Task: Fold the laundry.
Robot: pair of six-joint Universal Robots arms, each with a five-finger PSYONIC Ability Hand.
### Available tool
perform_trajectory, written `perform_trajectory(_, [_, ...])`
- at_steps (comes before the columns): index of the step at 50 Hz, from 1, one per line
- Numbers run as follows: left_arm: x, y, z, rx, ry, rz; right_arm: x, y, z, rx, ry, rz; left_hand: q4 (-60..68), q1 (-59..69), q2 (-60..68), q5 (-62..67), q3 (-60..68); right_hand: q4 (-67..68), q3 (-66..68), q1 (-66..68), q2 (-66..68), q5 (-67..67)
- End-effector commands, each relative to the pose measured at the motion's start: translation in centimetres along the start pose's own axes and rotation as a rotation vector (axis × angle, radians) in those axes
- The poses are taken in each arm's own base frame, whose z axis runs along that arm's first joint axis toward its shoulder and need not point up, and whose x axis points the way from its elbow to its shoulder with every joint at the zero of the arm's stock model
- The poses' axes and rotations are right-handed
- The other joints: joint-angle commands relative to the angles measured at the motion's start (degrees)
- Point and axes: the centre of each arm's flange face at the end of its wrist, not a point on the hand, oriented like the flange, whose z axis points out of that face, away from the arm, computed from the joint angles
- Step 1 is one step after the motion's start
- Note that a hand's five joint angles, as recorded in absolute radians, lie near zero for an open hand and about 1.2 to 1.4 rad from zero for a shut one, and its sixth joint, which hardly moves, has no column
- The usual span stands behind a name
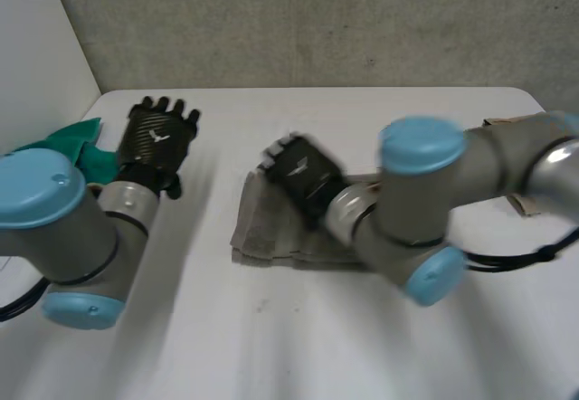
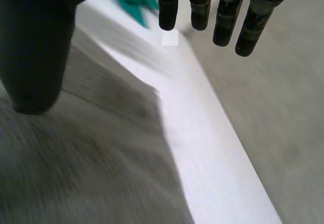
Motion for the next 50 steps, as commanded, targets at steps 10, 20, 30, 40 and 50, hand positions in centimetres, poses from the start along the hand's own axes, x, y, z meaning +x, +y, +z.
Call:
perform_trajectory(10, [8.6, -1.4, 1.9, 0.068, 0.18, -0.163, 4.9, 9.0, -8.5, -0.357, 0.219, 0.485, -1.2, -0.2, -1.1, -2.2, -1.7, -3.5, -2.4, -1.6, -2.7, -3.6])
perform_trajectory(20, [9.5, -0.4, 1.3, -0.002, 0.217, -0.153, 4.7, 12.5, -8.3, -0.416, 0.237, 0.393, -1.2, -0.2, -1.1, -2.2, -1.7, 66.4, 67.6, 68.3, 67.2, 66.3])
perform_trajectory(30, [5.6, -1.6, -0.6, -0.037, 0.175, -0.15, 10.0, 9.6, -8.6, -0.404, 0.36, 0.015, -1.4, -0.4, -1.3, -2.3, -1.8, 66.5, 67.6, 68.4, 67.3, 66.4])
perform_trajectory(40, [3.0, -2.1, -1.0, -0.037, 0.118, -0.155, 0.1, -0.6, -3.8, -0.086, 0.117, -0.228, -1.4, -0.4, -1.3, -2.3, -1.8, 66.5, 67.6, 68.4, 67.3, 66.4])
perform_trajectory(50, [2.4, -2.7, -0.4, -0.009, 0.095, -0.163, -7.2, -1.3, -3.8, -0.012, -0.139, -0.179, -1.6, -0.6, -1.5, -2.5, -2.0, -3.1, -1.9, -1.1, -2.3, -3.2])
